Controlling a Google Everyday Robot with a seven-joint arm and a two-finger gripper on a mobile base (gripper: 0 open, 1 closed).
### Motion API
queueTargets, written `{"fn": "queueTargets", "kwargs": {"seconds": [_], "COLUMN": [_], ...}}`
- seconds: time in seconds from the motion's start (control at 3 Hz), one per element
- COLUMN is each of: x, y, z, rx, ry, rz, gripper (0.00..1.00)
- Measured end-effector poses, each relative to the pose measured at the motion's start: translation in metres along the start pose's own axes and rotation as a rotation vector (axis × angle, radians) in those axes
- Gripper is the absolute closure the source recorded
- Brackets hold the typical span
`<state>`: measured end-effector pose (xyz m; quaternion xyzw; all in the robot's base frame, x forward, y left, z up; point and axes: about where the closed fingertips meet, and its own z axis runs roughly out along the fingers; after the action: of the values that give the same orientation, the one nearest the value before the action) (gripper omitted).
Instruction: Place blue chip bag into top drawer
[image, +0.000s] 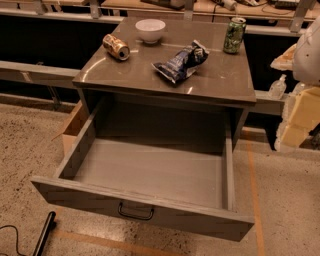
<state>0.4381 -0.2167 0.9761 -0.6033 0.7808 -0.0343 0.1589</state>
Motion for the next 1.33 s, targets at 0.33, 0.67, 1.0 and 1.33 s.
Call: {"fn": "queueTargets", "kwargs": {"seconds": [0.33,0.67,1.0,1.33], "x": [0.0,-0.002,-0.016,-0.038], "y": [0.0,-0.001,-0.021,-0.062], "z": [0.0,-0.002,0.012,0.023], "rx": [0.0,0.01,0.043,0.115], "ry": [0.0,-0.018,-0.103,-0.252], "rz": [0.0,-0.005,-0.023,0.024], "gripper": [0.0,0.0,0.0,0.0]}}
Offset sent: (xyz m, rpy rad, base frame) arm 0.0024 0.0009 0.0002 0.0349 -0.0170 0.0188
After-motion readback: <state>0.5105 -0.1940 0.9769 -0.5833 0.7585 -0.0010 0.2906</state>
